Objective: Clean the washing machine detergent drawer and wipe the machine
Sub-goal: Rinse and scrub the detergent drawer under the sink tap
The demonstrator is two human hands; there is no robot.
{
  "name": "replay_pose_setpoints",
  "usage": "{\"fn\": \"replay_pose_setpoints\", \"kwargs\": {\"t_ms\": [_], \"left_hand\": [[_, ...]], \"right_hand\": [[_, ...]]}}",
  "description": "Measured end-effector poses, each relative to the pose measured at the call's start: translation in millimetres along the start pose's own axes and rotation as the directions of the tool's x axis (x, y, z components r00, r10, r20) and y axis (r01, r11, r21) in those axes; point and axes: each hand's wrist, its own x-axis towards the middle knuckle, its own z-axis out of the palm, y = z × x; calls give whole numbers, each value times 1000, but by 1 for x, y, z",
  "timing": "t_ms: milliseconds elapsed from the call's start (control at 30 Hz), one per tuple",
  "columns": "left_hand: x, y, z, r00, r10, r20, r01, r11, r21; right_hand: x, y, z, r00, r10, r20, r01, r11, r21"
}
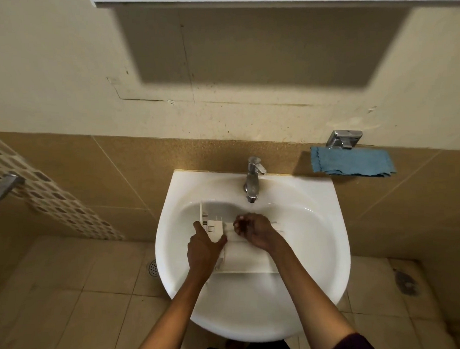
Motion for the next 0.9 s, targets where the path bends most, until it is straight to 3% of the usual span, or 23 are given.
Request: {"fn": "replay_pose_setpoints", "kwargs": {"t_ms": [33,67,133,200,267,333,467,567,667,733,833,900], "left_hand": [[1,0,0,1000,0,1,0,1000,-3],[1,-1,0,1000,-1,2,1,1000,-4],[3,-1,0,1000,-4,6,4,1000,0],[3,-2,1,1000,-2,2,2,1000,-4],[2,-3,1,1000,14,-1,-14,1000,-8],[3,-3,2,1000,24,-10,-24,1000,-3],[1,-5,3,999,40,-17,-40,999,-15],[-2,-9,3,998,52,-36,-54,998,-31],[-7,-11,5,995,77,-70,-81,995,-53],[-8,-12,6,990,105,-89,-112,991,-75],[-7,-15,4,983,153,-99,-163,981,-108],[-5,-17,3,979,179,-100,-191,974,-125]], "right_hand": [[-6,4,-3,999,-46,17,49,961,-271],[-11,7,-9,994,-100,45,109,841,-529],[-17,2,-30,980,-198,16,112,484,-868],[-25,-11,-51,954,-280,-111,-75,136,-988],[-29,-16,-63,912,-337,-234,-230,52,-972],[-30,-9,-51,912,-390,-128,-166,-64,-984],[-32,20,-34,927,-354,121,91,-101,-991],[-36,15,-65,874,-486,-6,16,41,-999],[-40,14,-75,807,-566,-166,-165,54,-985],[-40,25,-55,800,-597,-58,-49,31,-998],[-41,47,-32,853,-506,126,195,87,-977],[-40,46,-42,770,-625,127,219,72,-973]]}}
